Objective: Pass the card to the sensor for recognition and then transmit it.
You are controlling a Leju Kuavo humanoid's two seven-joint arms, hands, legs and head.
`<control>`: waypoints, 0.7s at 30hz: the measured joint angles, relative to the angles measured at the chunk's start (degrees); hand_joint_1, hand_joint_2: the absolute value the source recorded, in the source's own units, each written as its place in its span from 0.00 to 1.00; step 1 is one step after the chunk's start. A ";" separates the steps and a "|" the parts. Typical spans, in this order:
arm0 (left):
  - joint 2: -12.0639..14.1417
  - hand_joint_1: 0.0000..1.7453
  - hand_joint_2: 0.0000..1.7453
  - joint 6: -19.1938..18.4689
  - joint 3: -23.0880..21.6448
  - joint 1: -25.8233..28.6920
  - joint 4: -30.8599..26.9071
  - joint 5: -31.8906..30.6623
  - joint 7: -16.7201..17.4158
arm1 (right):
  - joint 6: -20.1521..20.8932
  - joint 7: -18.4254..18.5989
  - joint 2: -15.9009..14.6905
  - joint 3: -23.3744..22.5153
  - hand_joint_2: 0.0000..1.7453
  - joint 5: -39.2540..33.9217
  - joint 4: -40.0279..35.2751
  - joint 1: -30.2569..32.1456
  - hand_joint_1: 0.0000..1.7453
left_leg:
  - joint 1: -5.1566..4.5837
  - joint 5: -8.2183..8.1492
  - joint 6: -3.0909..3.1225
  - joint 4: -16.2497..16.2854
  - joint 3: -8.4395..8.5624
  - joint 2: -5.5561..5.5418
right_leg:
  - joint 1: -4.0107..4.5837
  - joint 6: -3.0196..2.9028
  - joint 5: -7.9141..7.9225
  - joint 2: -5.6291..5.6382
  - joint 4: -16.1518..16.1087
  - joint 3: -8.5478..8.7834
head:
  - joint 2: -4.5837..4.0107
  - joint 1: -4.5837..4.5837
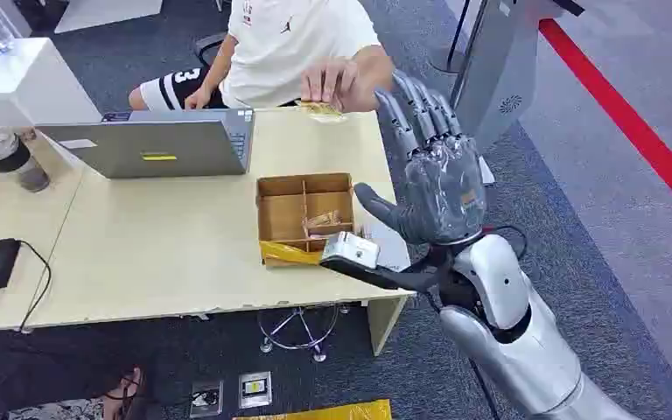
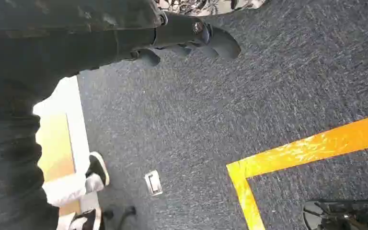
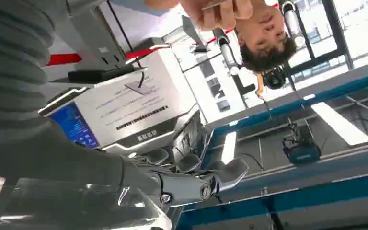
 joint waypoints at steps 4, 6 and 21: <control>0.17 0.00 1.00 -0.26 -0.24 0.00 0.00 -0.48 -0.15 | 0.04 1.07 -0.04 0.70 1.00 1.62 1.40 -0.32 0.00 | 0.00 0.00 0.00 0.00 0.00 0.00 | 0.00 0.00 0.00 0.01 0.00 -0.01 | 0.00 0.00; 0.24 0.00 1.00 -0.31 -0.24 0.00 0.00 -0.70 -0.20 | 0.11 1.49 -0.04 0.90 1.00 2.12 1.92 -0.42 0.00 | 0.00 0.00 0.00 0.00 0.00 0.00 | 0.01 0.00 0.00 0.02 0.00 -0.02 | 0.00 0.00; 0.33 0.00 1.00 -0.26 -1.18 0.01 0.00 -1.49 -0.79 | 2.80 3.52 0.02 2.64 1.00 3.65 6.88 -0.84 0.00 | 0.00 0.00 0.00 0.00 -0.01 0.00 | 0.00 0.00 0.00 0.01 0.00 -0.02 | 0.00 0.00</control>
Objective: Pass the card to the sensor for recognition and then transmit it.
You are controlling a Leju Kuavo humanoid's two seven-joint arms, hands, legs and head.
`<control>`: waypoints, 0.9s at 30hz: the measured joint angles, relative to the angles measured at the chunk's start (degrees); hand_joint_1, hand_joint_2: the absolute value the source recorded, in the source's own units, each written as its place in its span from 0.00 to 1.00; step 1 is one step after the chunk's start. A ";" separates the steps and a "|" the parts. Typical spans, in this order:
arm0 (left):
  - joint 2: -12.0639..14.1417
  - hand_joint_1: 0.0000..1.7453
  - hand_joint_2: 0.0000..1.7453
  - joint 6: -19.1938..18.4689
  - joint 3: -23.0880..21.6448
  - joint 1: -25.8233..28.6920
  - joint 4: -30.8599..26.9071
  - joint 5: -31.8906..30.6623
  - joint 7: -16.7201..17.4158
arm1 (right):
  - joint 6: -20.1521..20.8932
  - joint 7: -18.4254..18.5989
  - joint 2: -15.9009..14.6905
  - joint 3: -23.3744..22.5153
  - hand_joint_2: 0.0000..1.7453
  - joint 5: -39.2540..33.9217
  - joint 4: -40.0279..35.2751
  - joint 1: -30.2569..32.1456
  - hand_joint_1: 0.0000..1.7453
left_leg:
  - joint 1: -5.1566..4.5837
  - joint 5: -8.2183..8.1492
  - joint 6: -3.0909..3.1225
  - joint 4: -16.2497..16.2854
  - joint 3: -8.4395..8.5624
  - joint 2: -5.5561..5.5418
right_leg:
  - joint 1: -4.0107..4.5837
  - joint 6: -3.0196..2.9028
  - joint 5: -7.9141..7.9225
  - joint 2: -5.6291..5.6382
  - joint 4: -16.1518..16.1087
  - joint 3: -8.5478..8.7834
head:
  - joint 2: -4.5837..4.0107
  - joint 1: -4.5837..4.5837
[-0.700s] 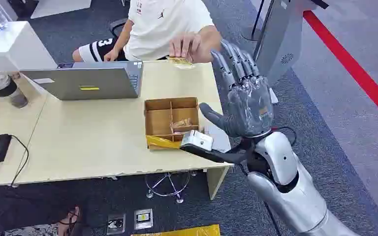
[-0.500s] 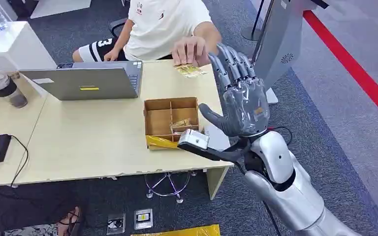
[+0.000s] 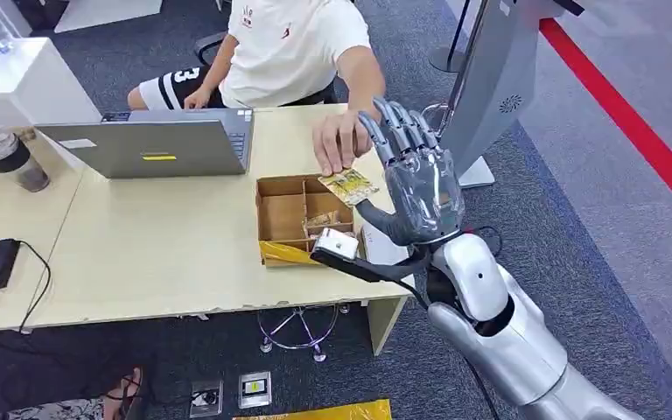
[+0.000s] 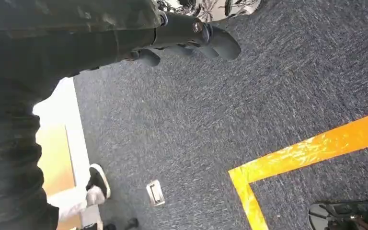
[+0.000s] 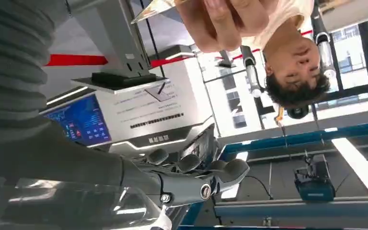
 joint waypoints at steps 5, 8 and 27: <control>0.00 0.00 1.00 0.02 -0.42 0.00 0.00 0.02 0.00 | -0.15 0.02 0.13 0.61 1.00 0.15 1.68 0.00 0.00 | 0.00 0.00 0.00 0.00 0.00 0.00 | 0.00 0.00 0.00 0.00 0.00 0.00 | 0.00 0.00; -0.02 0.00 1.00 0.02 -0.50 0.00 0.00 0.13 0.00 | -0.15 -0.29 0.66 0.77 1.00 0.33 2.56 0.00 0.04 | 0.00 0.00 0.00 0.00 0.00 0.00 | 0.00 0.00 0.00 0.00 0.00 0.00 | 0.00 0.00; -0.07 0.00 1.00 0.28 -0.55 0.00 0.00 3.08 2.16 | -0.11 -3.87 6.71 2.95 1.00 -0.13 7.74 -1.04 0.90 | 0.00 0.00 -0.01 0.00 0.00 0.01 | 0.00 0.00 0.00 0.01 0.01 -0.01 | 0.00 0.00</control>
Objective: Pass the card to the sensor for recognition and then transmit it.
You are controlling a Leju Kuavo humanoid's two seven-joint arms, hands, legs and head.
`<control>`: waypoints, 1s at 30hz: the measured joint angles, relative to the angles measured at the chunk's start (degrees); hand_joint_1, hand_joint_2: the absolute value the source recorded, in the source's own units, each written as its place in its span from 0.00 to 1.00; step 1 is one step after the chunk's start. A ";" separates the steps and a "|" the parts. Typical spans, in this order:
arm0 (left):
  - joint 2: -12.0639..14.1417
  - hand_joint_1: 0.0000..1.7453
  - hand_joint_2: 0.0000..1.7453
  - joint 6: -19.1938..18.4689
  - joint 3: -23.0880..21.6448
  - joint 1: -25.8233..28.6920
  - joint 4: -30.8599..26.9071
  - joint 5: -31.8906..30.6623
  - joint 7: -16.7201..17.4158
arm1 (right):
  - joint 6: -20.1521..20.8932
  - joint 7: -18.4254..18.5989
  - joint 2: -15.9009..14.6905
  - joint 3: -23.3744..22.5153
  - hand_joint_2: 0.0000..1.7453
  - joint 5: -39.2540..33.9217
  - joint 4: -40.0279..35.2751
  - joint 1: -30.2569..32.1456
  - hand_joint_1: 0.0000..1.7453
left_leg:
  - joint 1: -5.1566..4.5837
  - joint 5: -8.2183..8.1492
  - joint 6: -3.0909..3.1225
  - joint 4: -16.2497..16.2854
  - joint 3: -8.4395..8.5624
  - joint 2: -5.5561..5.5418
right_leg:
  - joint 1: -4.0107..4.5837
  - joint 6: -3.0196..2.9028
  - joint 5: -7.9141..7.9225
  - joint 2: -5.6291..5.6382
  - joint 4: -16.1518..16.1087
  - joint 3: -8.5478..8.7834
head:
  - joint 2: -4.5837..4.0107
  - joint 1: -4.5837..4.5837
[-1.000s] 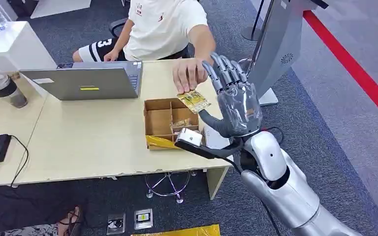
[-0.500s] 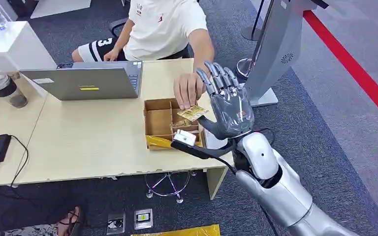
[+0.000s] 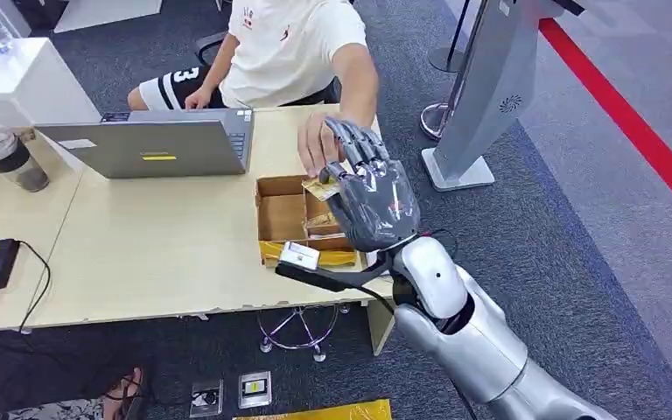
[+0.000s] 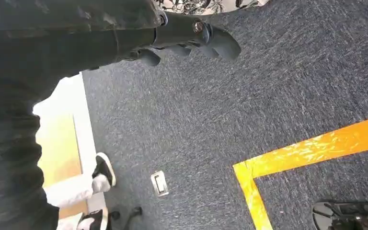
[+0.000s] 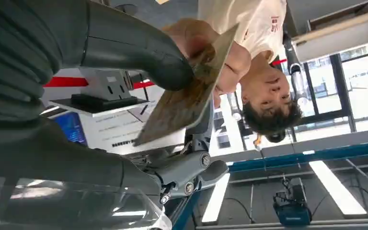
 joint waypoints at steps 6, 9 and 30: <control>-0.04 0.00 1.00 0.09 0.00 0.01 0.00 0.11 0.42 | 0.37 -0.15 0.81 0.88 1.00 -0.42 1.07 -0.25 0.90 | 0.00 0.00 0.00 0.00 0.00 0.00 | 0.00 0.00 0.00 -0.01 0.00 0.00 | 0.00 0.00; -0.11 0.00 1.00 0.15 0.00 0.01 0.00 0.26 0.46 | 0.11 -0.53 1.03 1.25 1.00 -1.66 1.60 -0.23 0.92 | 0.00 0.00 0.00 0.00 0.00 0.00 | 0.00 0.00 0.00 0.00 0.00 -0.01 | 0.00 0.00; -0.15 0.00 1.00 1.84 0.00 0.14 0.00 1.20 1.40 | -18.78 -1.70 -1.22 -3.56 1.00 -21.91 19.04 4.56 1.00 | -0.01 -0.01 0.00 0.02 0.01 0.05 | -0.01 0.00 0.00 0.02 -0.02 -0.08 | 0.00 -0.02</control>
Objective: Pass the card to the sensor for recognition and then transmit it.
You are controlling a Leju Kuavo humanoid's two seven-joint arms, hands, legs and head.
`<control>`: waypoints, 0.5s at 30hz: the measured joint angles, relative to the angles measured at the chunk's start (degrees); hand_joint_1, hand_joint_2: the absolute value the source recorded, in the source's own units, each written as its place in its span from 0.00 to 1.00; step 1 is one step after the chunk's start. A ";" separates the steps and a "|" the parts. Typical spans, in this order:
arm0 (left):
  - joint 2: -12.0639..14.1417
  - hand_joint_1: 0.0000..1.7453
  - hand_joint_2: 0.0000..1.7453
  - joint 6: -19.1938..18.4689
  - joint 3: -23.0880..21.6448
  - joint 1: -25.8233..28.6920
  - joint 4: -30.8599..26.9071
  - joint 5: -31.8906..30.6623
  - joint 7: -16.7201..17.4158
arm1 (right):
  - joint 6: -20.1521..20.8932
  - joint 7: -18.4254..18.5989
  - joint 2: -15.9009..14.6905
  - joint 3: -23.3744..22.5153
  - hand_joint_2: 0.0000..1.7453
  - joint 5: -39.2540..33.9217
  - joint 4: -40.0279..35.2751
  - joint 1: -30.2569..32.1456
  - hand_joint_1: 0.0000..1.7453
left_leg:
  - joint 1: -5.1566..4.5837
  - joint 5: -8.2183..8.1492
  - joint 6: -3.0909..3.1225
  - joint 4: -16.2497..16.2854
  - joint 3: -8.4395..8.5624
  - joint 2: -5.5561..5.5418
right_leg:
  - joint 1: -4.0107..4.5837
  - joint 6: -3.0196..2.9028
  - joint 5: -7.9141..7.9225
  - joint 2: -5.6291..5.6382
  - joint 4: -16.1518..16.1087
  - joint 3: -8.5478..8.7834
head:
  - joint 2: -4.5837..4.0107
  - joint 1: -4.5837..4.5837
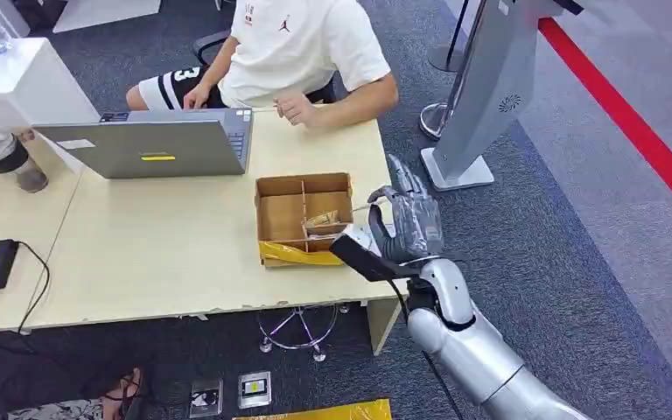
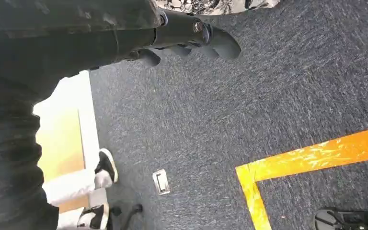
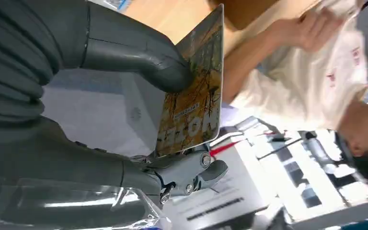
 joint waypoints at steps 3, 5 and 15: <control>0.00 0.00 1.00 0.37 0.02 0.05 0.00 0.09 0.31 | -2.79 -0.15 -1.12 -2.08 1.00 -5.00 2.14 1.18 1.00 | 0.00 0.00 0.00 0.00 -0.03 -0.01 | 0.00 0.00 0.00 0.01 0.00 0.00 | 0.00 0.02; 0.00 0.00 1.00 0.52 0.02 0.09 0.00 0.15 0.57 | -3.45 -0.46 -1.60 -2.86 1.00 -6.75 2.95 2.01 1.00 | 0.00 -0.02 -0.01 0.00 -0.02 0.03 | 0.00 0.00 0.00 0.02 0.00 -0.01 | 0.00 0.02; -0.04 0.00 1.00 0.74 0.07 0.08 0.00 0.68 0.90 | -3.93 -1.27 -2.21 -4.35 1.00 -8.49 7.21 4.02 1.00 | 0.01 -0.02 -0.03 -0.01 -0.01 0.05 | 0.01 0.00 0.00 0.12 0.00 -0.01 | 0.00 0.02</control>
